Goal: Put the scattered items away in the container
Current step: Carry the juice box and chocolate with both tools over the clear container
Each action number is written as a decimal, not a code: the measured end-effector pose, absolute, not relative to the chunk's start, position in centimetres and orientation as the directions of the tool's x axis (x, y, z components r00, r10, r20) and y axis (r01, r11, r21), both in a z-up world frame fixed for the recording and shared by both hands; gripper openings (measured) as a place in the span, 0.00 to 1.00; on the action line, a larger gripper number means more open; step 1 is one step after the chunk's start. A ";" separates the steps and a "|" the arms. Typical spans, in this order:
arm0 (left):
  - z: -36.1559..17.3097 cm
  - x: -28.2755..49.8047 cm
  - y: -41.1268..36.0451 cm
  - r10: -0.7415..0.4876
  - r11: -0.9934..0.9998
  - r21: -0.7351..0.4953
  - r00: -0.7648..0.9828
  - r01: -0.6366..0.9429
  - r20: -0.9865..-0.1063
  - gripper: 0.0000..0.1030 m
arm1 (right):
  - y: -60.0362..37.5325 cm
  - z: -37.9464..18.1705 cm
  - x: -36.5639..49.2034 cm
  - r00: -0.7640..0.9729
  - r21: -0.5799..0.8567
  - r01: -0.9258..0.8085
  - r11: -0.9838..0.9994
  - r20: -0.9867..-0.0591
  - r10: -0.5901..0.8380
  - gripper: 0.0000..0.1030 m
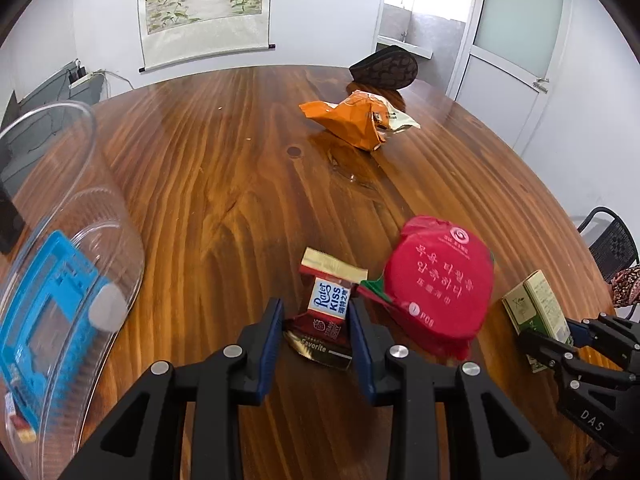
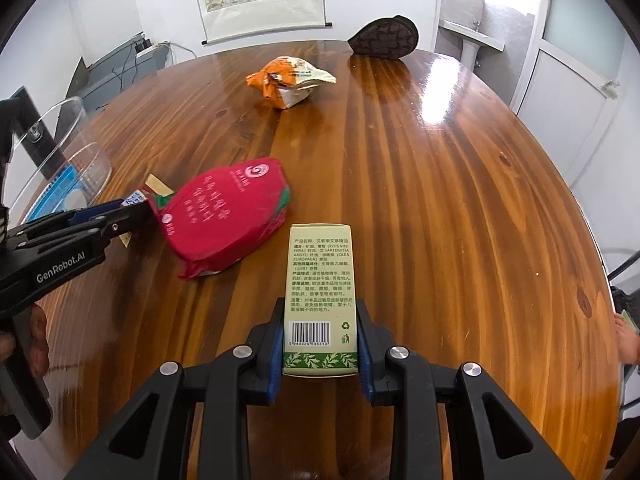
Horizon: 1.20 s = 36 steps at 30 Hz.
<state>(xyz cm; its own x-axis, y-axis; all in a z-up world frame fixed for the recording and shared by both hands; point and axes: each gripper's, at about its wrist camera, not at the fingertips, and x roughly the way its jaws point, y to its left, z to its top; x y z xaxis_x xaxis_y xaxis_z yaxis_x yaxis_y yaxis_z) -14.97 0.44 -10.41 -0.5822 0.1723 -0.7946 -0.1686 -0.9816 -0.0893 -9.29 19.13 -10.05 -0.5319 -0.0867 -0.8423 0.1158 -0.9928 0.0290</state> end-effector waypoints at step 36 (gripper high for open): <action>-3.3 -5.3 -4.6 0.147 -0.985 -0.164 -0.718 -0.046 -0.680 0.32 | 13.0 -4.2 -4.9 -0.614 0.093 0.277 -0.956 -0.749 -0.251 0.29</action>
<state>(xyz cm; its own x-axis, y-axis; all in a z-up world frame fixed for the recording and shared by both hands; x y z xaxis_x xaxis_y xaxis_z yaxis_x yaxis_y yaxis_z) -5.25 -4.62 -3.28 -0.7183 0.1466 -0.6801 -0.0463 -0.9855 -0.1635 -4.91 12.99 -4.23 -0.6137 -0.2505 -0.7487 0.2771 -0.9563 0.0929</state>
